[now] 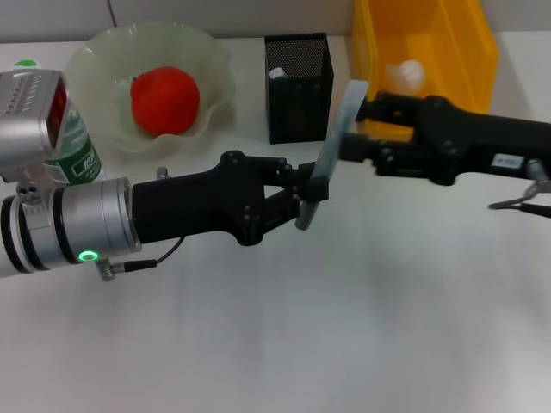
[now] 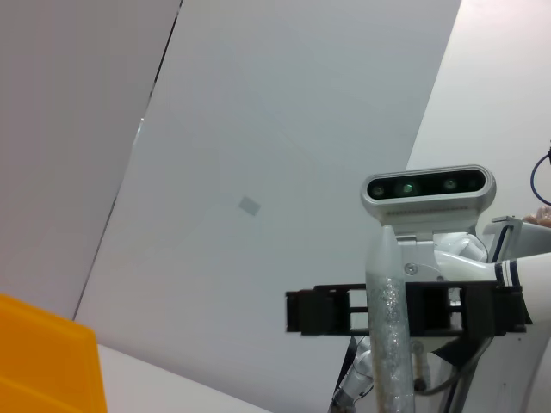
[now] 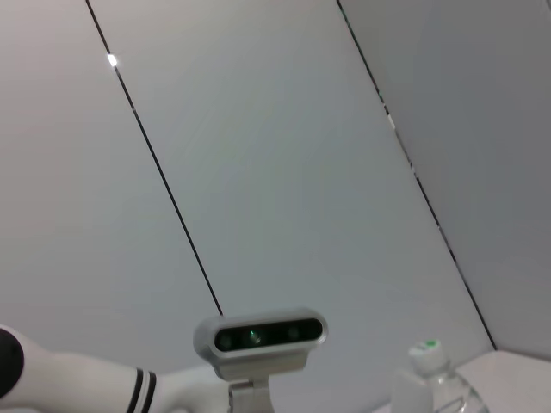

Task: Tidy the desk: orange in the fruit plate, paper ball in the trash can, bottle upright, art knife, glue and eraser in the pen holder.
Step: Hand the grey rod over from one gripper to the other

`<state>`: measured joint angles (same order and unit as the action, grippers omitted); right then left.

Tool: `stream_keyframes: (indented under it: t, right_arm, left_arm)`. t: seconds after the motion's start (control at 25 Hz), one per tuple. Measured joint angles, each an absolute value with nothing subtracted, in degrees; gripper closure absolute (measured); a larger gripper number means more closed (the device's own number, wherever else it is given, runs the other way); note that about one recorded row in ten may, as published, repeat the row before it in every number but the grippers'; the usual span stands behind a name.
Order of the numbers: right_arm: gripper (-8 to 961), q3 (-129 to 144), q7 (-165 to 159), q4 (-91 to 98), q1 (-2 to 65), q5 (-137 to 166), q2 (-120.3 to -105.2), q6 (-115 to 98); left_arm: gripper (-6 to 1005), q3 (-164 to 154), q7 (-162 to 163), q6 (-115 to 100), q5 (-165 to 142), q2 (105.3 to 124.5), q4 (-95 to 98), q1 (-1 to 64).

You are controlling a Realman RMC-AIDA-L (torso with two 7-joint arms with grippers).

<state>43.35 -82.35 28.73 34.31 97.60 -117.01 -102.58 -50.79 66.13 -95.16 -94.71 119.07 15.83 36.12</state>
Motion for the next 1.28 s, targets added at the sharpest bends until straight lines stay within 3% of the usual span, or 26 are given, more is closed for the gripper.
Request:
stream_keyframes:
  t: [0.24, 0.6, 0.8, 1.0, 1.28]
  right_arm:
    - [367, 46.2, -82.4, 28.7, 35.7, 97.9, -118.05, -100.7]
    - [374, 46.3, -82.4, 28.6, 35.7, 97.6, -118.21, -100.2]
    - [624, 46.3, -82.1, 28.6, 35.8, 97.6, -118.22, -100.2]
    - [795, 45.8, -81.4, 28.6, 35.7, 97.6, -118.22, -100.2]
    - [801, 45.7, -81.1, 28.7, 35.7, 97.5, -118.20, -100.2]
  left_arm:
    - [853, -50.7, 65.1, -95.1, -94.7, 119.11, 15.5, 36.1]
    - [846, -50.2, 62.6, -95.6, -94.5, 119.09, 14.4, 35.6]
    - [834, -50.5, 62.5, -95.6, -94.5, 119.09, 14.3, 35.6]
    - [821, -50.6, 62.6, -95.6, -94.3, 119.03, 14.3, 35.7]
    - [804, -50.3, 62.8, -95.7, -94.5, 119.06, 14.2, 35.9]
